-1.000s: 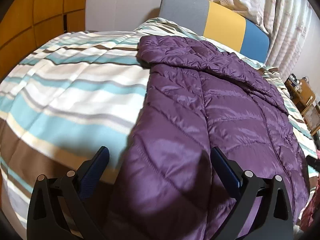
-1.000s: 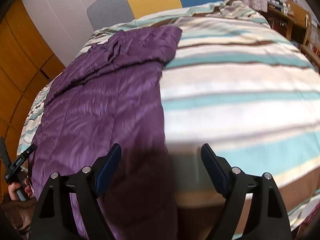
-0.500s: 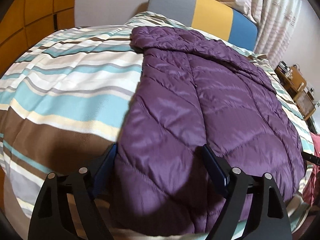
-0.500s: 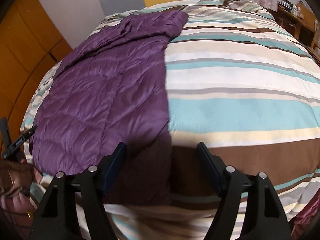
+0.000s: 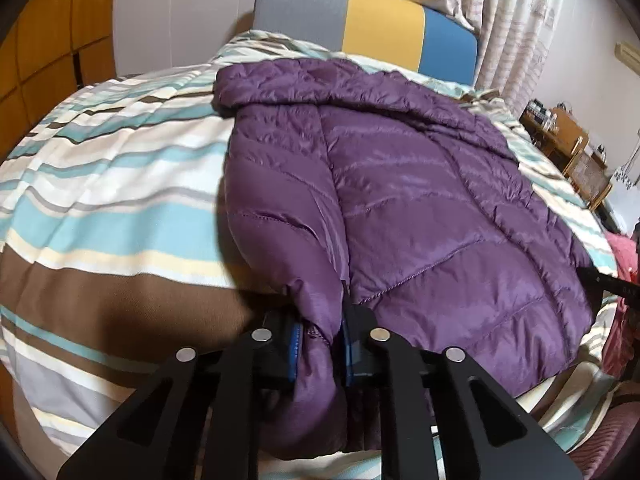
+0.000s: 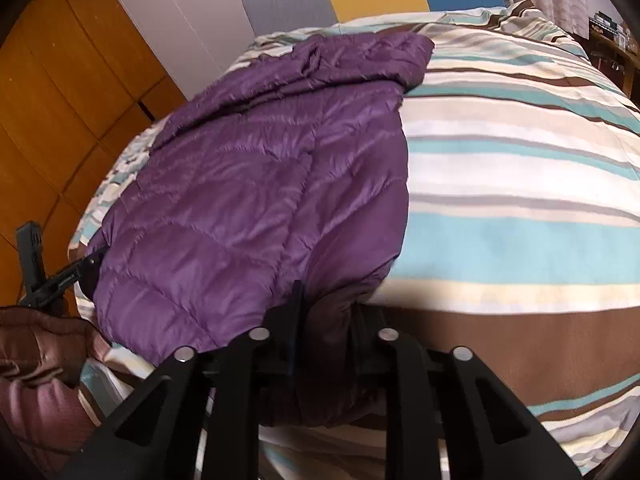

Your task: Fold large clothes

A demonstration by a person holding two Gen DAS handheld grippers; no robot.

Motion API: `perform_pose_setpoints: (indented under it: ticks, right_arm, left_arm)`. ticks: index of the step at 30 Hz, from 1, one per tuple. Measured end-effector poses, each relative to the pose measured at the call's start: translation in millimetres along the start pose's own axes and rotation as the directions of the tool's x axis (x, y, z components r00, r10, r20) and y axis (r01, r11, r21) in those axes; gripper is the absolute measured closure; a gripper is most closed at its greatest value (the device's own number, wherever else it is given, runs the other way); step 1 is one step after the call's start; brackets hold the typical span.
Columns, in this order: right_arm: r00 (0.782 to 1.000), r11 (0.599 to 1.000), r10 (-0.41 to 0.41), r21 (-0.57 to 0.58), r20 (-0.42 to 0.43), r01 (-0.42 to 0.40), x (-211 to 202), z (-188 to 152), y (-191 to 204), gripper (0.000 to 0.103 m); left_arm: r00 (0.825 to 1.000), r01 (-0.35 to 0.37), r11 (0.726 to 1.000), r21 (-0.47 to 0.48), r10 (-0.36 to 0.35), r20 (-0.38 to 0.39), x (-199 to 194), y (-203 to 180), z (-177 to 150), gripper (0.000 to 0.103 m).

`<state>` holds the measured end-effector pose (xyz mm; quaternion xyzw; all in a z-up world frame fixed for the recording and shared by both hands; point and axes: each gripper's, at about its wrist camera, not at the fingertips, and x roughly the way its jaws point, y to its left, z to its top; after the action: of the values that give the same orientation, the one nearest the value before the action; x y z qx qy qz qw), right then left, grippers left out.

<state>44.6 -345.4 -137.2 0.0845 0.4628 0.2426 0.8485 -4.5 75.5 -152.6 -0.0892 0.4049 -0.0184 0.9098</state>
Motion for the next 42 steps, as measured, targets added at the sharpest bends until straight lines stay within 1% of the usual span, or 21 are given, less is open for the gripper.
perform_pose_setpoints:
  ticks: [2, 3, 5, 10, 12, 15, 20, 27, 34, 39, 42]
  right_arm:
    - [1.0, 1.0, 0.018, -0.001, 0.011, -0.018, -2, 3, 3, 0.089]
    - [0.999, 1.0, 0.03, 0.002, 0.018, -0.03, -4, 4, 3, 0.089]
    - [0.998, 0.998, 0.06, 0.017, 0.035, -0.06, -8, 7, 4, 0.089]
    - [0.986, 0.989, 0.132, 0.049, 0.1, -0.137, -17, 22, 6, 0.09]
    - [0.982, 0.987, 0.144, 0.051, 0.121, -0.151, -19, 28, 7, 0.091]
    - [0.975, 0.984, 0.158, 0.063, 0.153, -0.169, -19, 40, 8, 0.091]
    - [0.967, 0.982, 0.159, 0.073, 0.201, -0.177, -22, 56, 12, 0.091]
    - [0.954, 0.97, 0.169, 0.129, 0.247, -0.205, -18, 73, 6, 0.091]
    - [0.942, 0.955, 0.161, 0.194, 0.294, -0.224, -11, 102, -11, 0.091]
    - [0.938, 0.95, 0.153, 0.215, 0.31, -0.226, -2, 121, -18, 0.091]
    - [0.938, 0.943, 0.151, 0.238, 0.312, -0.231, 8, 131, -23, 0.091]
  left_arm:
    - [1.0, 0.014, 1.0, -0.016, -0.013, 0.012, -4, 1, 3, 0.09]
    - [0.999, 0.023, 0.999, -0.022, -0.022, 0.024, -7, 2, 5, 0.092]
    - [0.998, 0.04, 0.999, -0.037, -0.038, 0.044, -13, 3, 9, 0.092]
    - [0.991, 0.109, 0.989, -0.102, -0.1, 0.092, -24, 8, 25, 0.092]
    - [0.987, 0.131, 0.984, -0.12, -0.118, 0.112, -27, 10, 34, 0.092]
    - [0.982, 0.143, 0.981, -0.129, -0.124, 0.144, -29, 11, 48, 0.092]
    - [0.974, 0.147, 0.982, -0.117, -0.123, 0.188, -31, 10, 68, 0.092]
    - [0.966, 0.172, 0.975, -0.142, -0.138, 0.219, -23, 13, 95, 0.092]
    - [0.966, 0.178, 0.966, -0.186, -0.135, 0.22, -3, 25, 123, 0.092]
    - [0.968, 0.186, 0.956, -0.226, -0.139, 0.209, 13, 33, 137, 0.092]
    - [0.972, 0.178, 0.953, -0.247, -0.13, 0.197, 26, 37, 145, 0.092]
